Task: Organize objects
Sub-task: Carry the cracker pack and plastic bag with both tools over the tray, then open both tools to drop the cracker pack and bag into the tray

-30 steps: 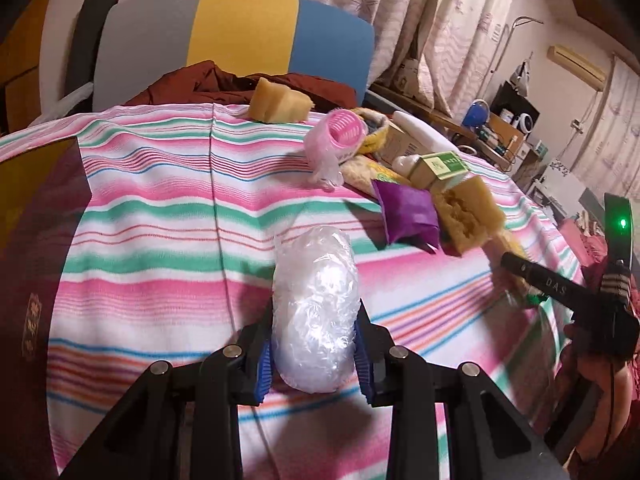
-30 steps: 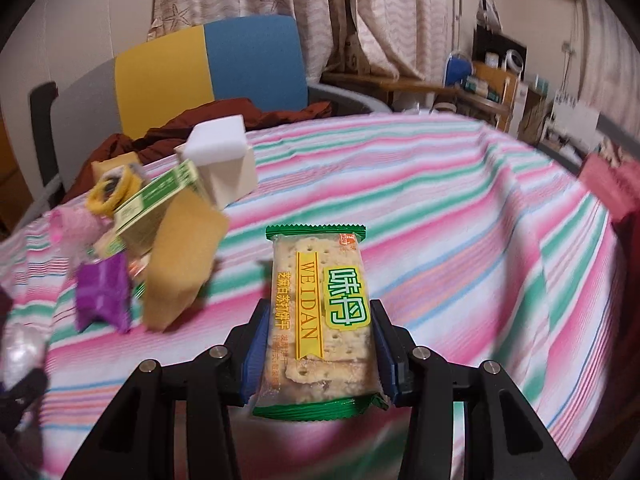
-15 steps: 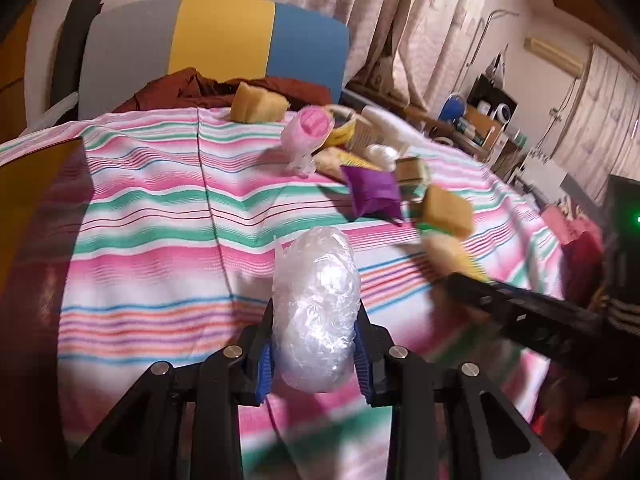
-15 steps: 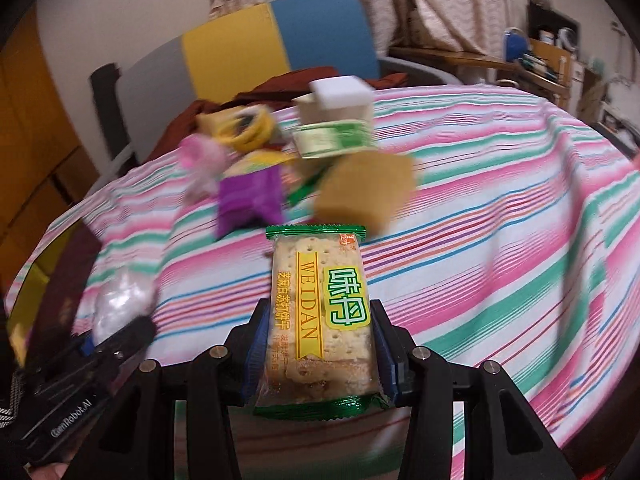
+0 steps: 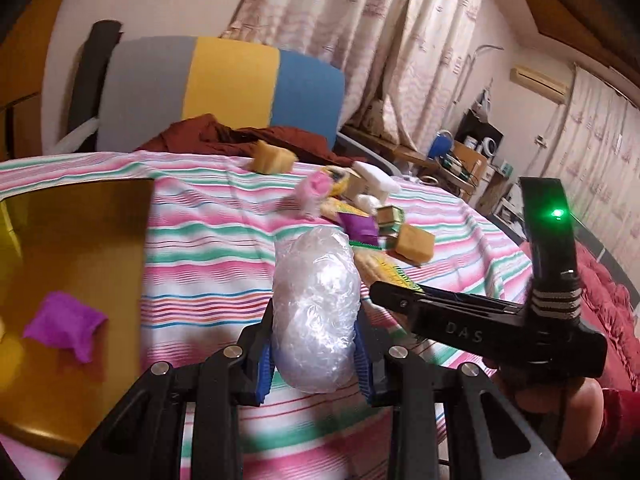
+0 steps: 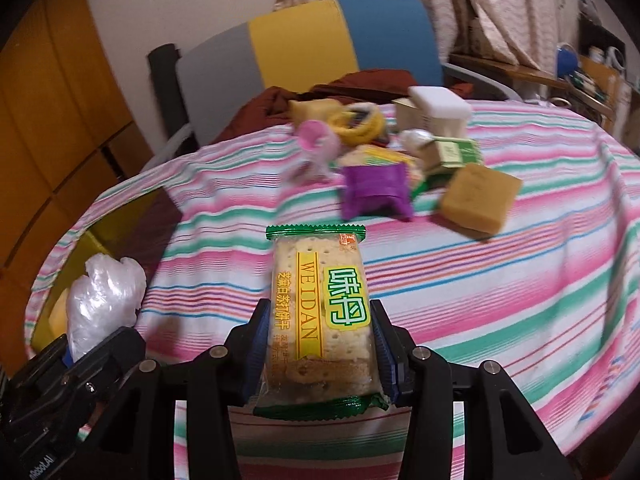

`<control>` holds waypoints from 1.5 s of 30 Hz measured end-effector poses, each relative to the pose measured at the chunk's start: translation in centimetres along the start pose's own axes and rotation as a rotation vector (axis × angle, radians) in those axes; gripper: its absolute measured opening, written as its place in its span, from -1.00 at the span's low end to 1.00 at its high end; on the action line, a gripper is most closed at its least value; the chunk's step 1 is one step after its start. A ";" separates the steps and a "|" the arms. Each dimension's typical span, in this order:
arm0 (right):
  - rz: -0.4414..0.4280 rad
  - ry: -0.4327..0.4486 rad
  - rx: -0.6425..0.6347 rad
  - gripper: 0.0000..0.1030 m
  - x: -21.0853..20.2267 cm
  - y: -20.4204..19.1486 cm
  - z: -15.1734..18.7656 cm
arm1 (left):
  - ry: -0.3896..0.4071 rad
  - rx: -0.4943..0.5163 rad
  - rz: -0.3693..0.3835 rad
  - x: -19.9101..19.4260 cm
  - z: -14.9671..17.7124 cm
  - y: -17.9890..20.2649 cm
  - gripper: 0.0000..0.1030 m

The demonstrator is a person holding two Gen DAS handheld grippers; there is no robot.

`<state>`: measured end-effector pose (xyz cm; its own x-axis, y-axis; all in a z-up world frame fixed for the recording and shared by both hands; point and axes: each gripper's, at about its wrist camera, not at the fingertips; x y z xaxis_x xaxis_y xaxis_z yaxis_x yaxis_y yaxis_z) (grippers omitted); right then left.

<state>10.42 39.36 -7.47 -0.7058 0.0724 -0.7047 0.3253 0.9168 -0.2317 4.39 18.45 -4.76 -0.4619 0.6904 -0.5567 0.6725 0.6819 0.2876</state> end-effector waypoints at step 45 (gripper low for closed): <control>-0.213 -0.034 -0.270 -0.01 5.9 -22.3 -2.6 | -0.111 -0.264 -0.434 -5.2 1.5 -16.2 0.03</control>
Point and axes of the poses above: each gripper's, at about its wrist camera, not at the fingertips, and x roughly the way its jaws point, y to its right, z to its underside
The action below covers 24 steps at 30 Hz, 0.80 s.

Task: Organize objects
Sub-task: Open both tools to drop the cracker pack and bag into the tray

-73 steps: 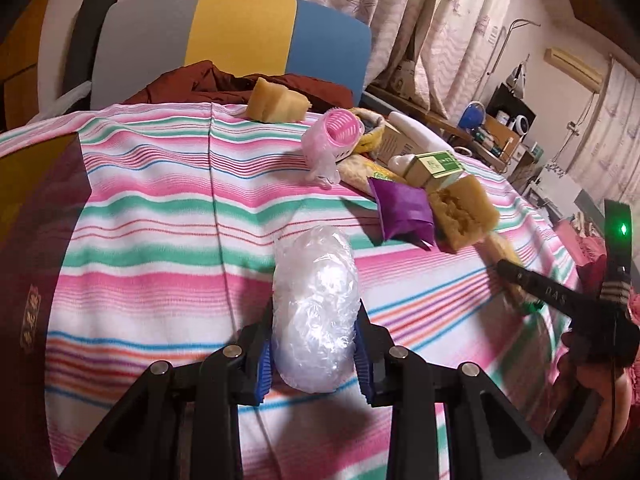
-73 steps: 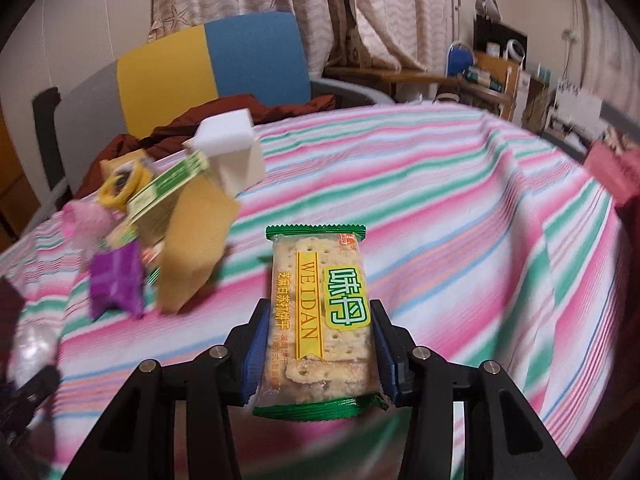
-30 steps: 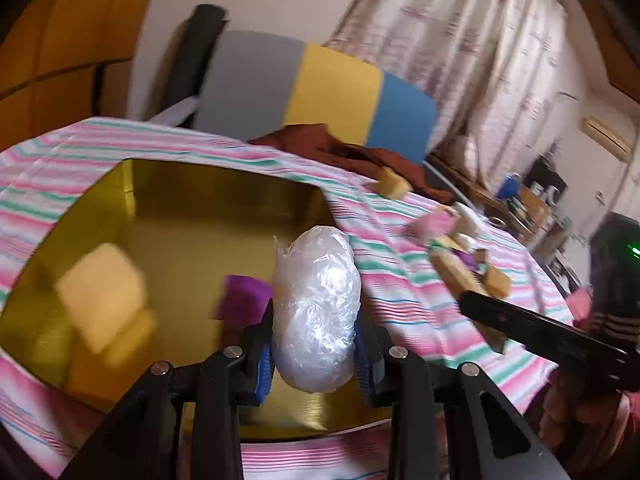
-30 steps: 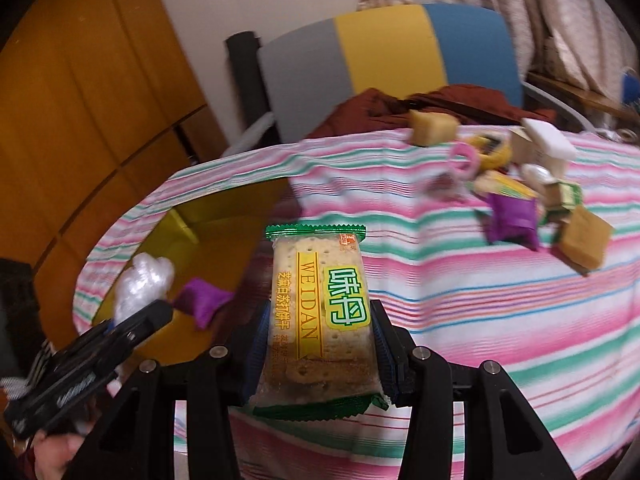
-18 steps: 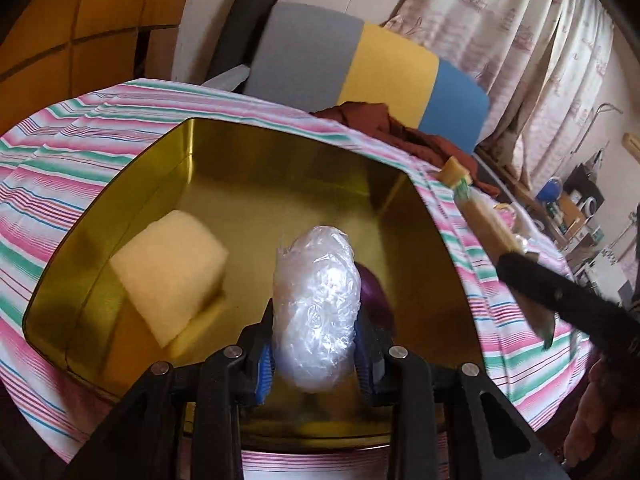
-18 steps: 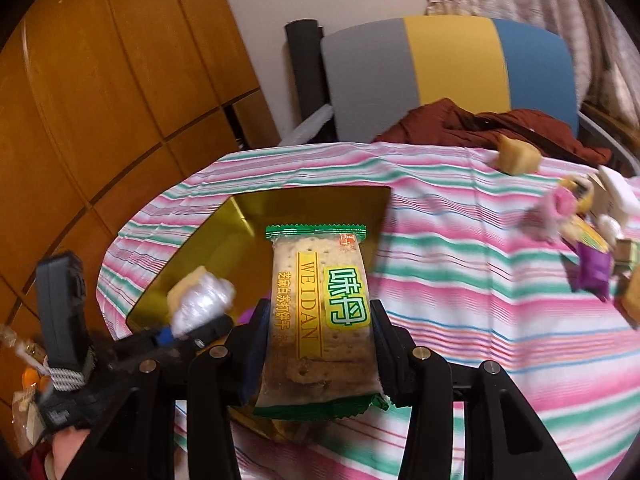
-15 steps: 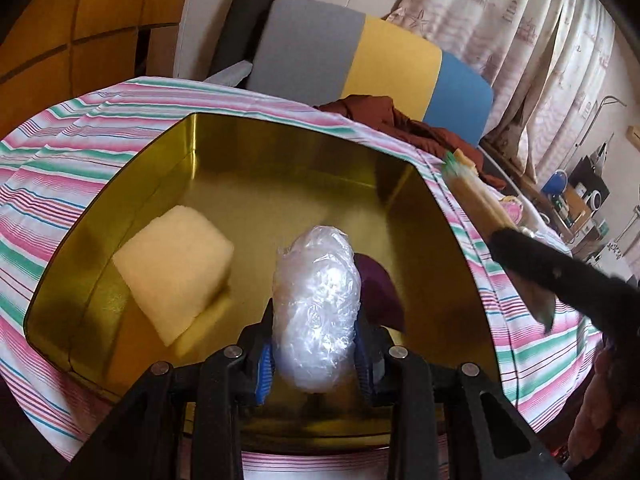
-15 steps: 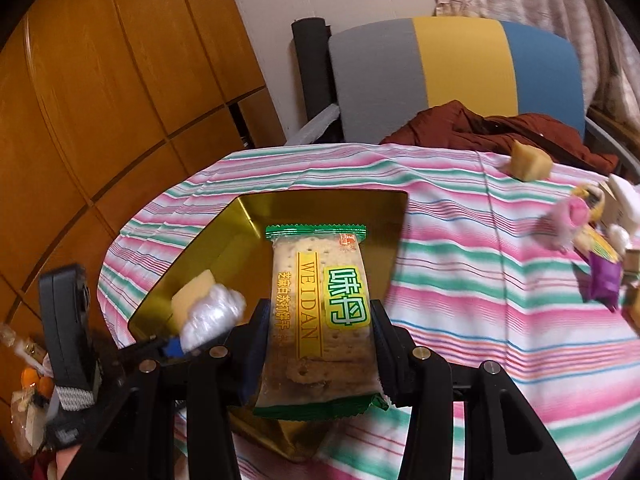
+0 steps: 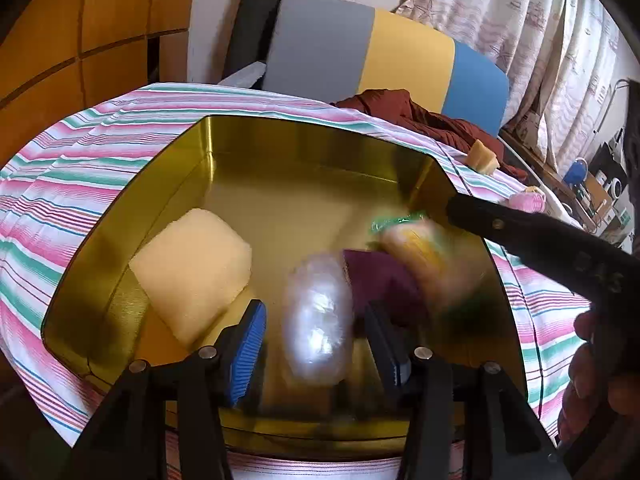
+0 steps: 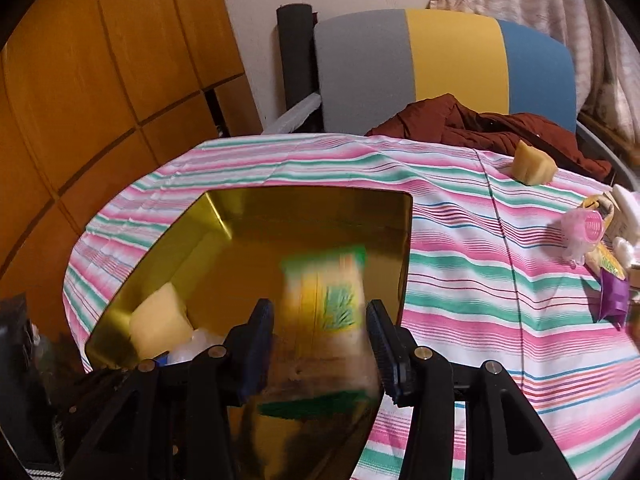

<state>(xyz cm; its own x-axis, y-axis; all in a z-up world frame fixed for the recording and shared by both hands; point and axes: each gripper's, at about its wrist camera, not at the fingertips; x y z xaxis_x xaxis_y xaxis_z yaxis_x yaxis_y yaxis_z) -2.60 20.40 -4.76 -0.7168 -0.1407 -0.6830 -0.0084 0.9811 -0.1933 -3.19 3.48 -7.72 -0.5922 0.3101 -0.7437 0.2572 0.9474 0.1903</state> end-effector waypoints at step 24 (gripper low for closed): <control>0.044 0.060 0.154 0.35 -4.3 5.6 1.9 | 0.060 -0.044 0.094 -2.1 -0.4 2.0 0.27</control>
Point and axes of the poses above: each gripper's, at about its wrist camera, not at the fingertips, and x roughly the way its jaws point, y to its right, z to its underside
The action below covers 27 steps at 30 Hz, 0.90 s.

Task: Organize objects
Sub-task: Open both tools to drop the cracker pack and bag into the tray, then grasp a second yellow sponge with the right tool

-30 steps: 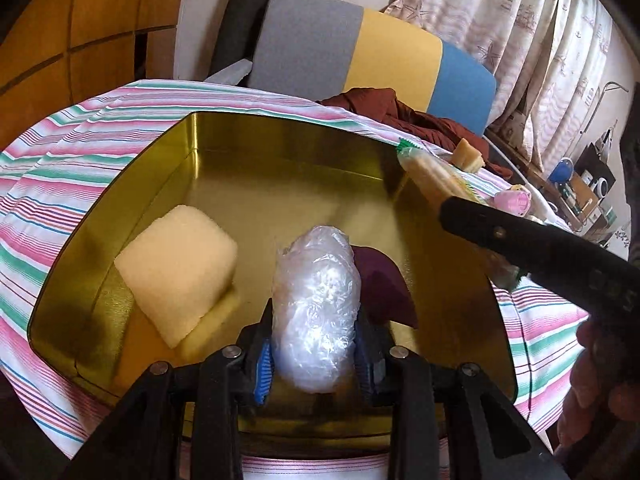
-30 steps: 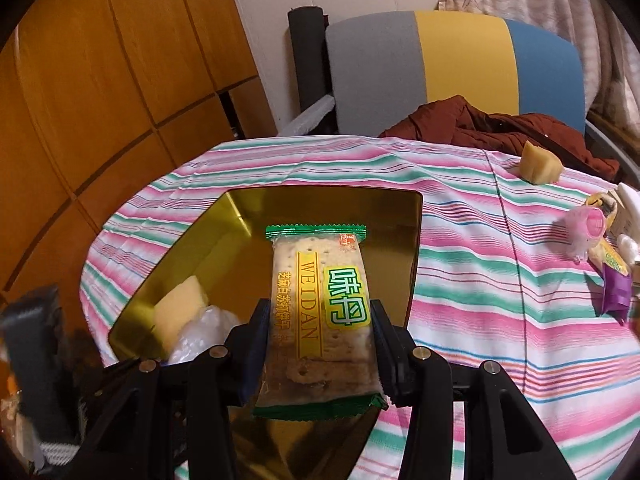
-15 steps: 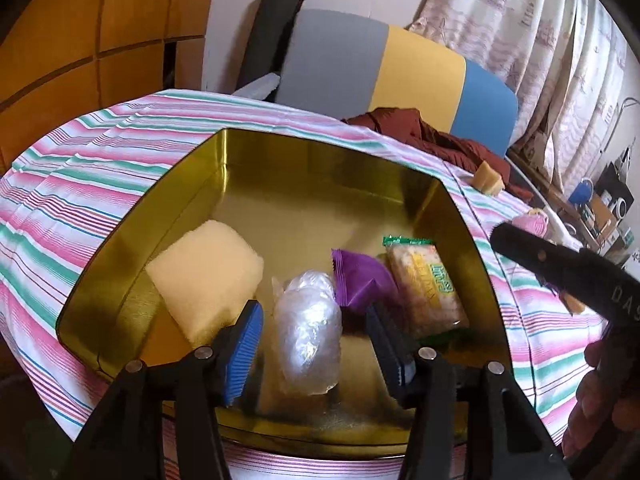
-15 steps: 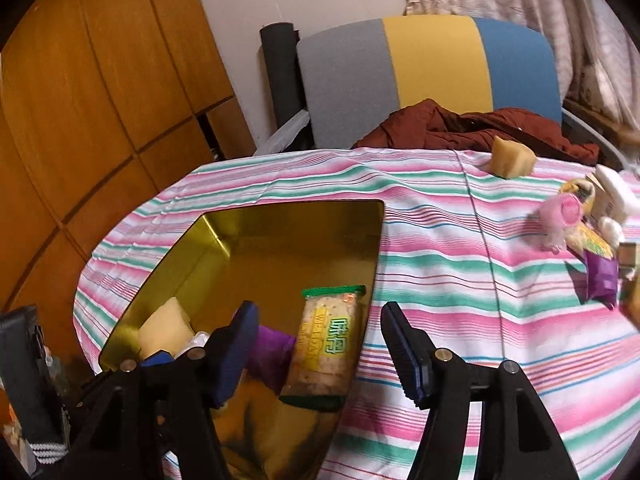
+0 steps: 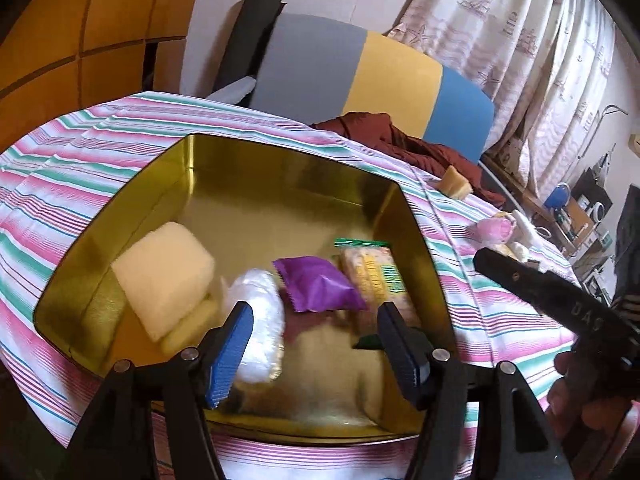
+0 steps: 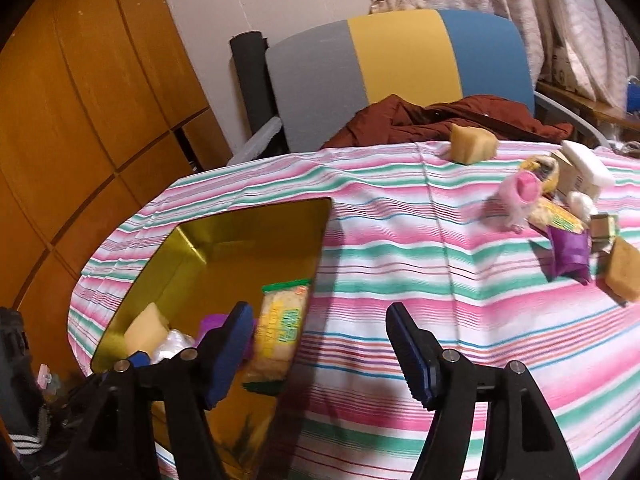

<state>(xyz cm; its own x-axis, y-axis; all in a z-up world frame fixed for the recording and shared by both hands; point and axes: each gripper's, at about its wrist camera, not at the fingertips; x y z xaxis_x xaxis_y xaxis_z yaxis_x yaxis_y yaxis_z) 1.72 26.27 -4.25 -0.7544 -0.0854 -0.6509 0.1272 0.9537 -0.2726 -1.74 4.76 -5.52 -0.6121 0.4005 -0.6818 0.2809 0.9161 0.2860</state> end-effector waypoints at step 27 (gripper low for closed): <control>0.365 -0.021 0.219 0.44 -3.8 19.0 1.8 | -0.060 0.236 0.181 -0.3 4.4 11.4 0.31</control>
Point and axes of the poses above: each gripper's, at about its wrist camera, not at the fingertips, and x roughly the way its jaws point, y to its right, z to its underside
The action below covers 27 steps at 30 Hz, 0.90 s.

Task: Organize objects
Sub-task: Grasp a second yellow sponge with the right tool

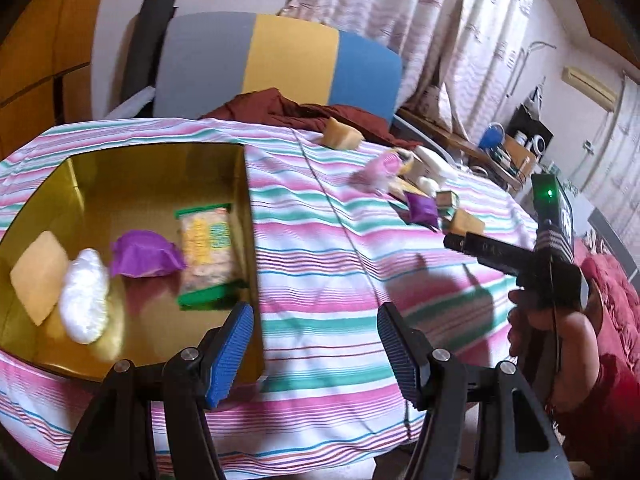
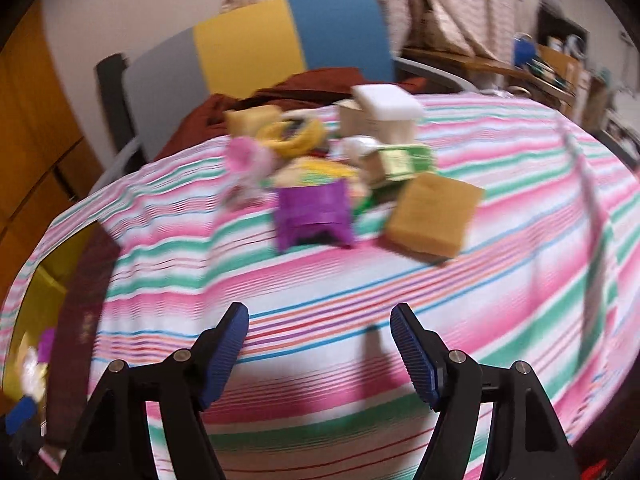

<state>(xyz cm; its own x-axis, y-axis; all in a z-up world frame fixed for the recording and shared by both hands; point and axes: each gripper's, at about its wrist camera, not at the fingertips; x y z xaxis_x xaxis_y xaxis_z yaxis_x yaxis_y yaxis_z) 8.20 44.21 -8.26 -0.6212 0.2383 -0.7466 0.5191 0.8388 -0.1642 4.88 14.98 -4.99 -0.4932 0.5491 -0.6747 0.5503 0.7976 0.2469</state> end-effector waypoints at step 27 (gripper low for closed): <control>0.130 0.029 0.080 0.40 6.6 7.0 -6.3 | -0.034 0.154 0.020 2.7 -1.4 6.8 0.40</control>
<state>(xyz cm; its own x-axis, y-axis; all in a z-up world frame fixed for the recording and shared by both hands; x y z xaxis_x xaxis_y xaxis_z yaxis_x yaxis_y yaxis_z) 4.03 54.75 -10.28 -0.5617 0.3577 -0.7460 0.6409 0.7583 -0.1190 6.32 22.20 -4.10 -0.4592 0.5539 -0.6946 0.6581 0.7373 0.1528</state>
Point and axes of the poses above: each gripper's, at about its wrist camera, not at the fingertips, and x roughly the way its jaws point, y to its right, z to its underside
